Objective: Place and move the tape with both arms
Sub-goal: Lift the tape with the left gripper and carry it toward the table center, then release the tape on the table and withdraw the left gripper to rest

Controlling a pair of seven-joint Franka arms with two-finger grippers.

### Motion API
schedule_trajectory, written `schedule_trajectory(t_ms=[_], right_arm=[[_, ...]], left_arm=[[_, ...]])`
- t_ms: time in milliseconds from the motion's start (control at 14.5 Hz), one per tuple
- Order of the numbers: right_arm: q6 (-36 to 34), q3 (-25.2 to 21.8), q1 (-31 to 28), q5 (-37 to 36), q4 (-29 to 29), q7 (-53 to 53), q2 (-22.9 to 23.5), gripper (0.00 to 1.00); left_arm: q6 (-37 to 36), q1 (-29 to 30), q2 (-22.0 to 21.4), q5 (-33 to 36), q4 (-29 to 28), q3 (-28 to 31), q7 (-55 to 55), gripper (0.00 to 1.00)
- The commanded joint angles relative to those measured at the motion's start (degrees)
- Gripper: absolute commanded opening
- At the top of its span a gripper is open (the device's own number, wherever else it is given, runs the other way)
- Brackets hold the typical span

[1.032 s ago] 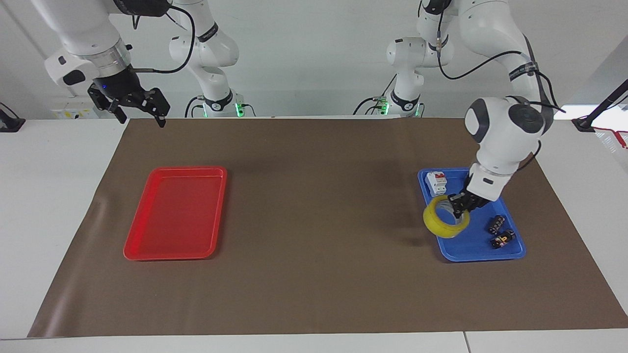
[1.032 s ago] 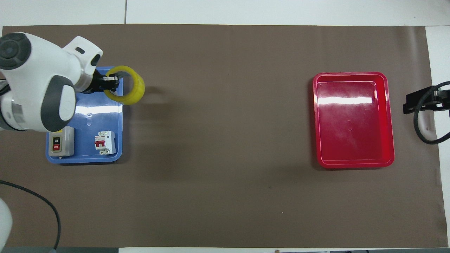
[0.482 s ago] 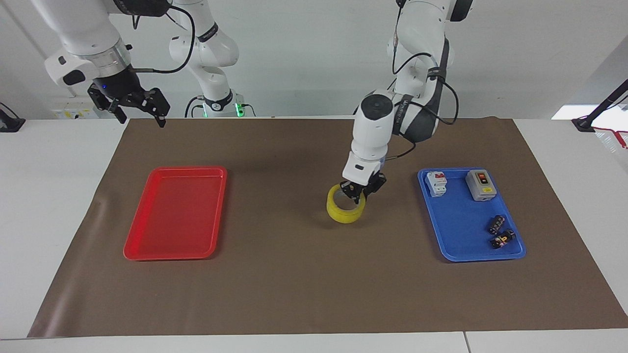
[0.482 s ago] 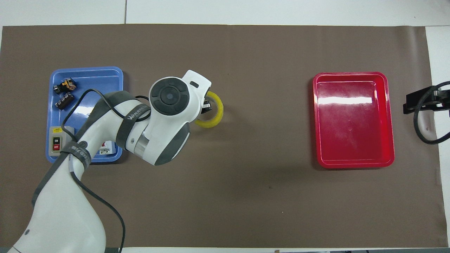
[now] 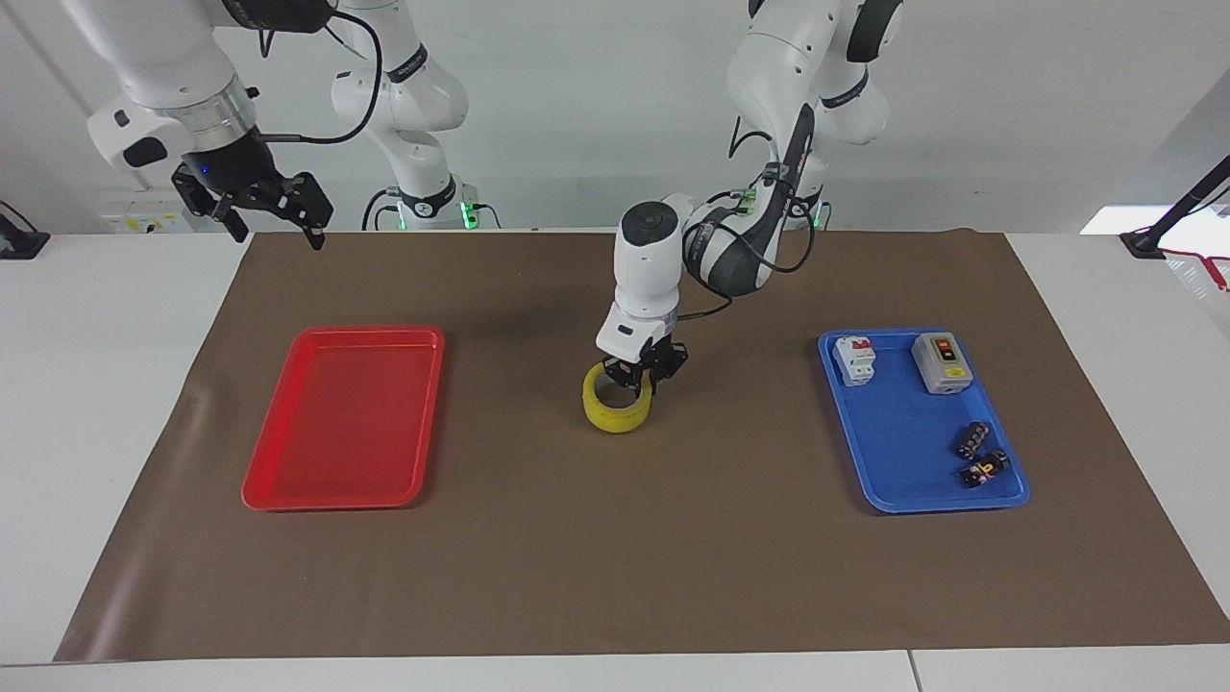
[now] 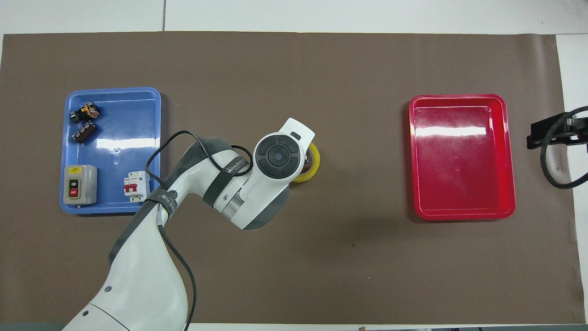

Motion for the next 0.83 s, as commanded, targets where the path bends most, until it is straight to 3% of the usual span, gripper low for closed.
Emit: schedule_trajectory(t_ms=[0, 69, 138, 206, 482, 757], right_arm=[[-0.7, 0.4, -0.4, -0.1, -0.5, -1.1, -0.7, 1.00], [-0.6, 0.4, -0.4, -0.1, -0.5, -1.1, -0.7, 1.00], [-0.6, 0.4, -0.4, -0.1, -0.5, -1.1, -0.7, 1.00], [-0.6, 0.4, -0.4, -0.1, -0.5, -1.1, -0.7, 1.00], [-0.7, 0.4, -0.4, -0.1, -0.5, -1.1, -0.7, 1.00], [-0.6, 0.4, -0.4, -0.1, -0.5, -1.1, -0.7, 1.00]], left_arm=[[0.7, -0.6, -0.8, 1.8, -1.5, 0.8, -0.9, 0.00], [0.7, -0.5, -0.8, 1.8, -1.5, 0.8, -0.9, 0.27], [1.2, -0.3, -0.8, 1.8, -1.5, 0.8, -1.0, 0.76], [1.0, -0.1, -1.1, 1.8, -1.5, 0.9, -0.8, 1.00], [-4.1, 4.7, -13.1, 1.8, -6.5, 1.0, 3.2, 1.00], [-12.8, 12.8, -20.8, 0.6, -7.3, 0.8, 13.1, 1.00]])
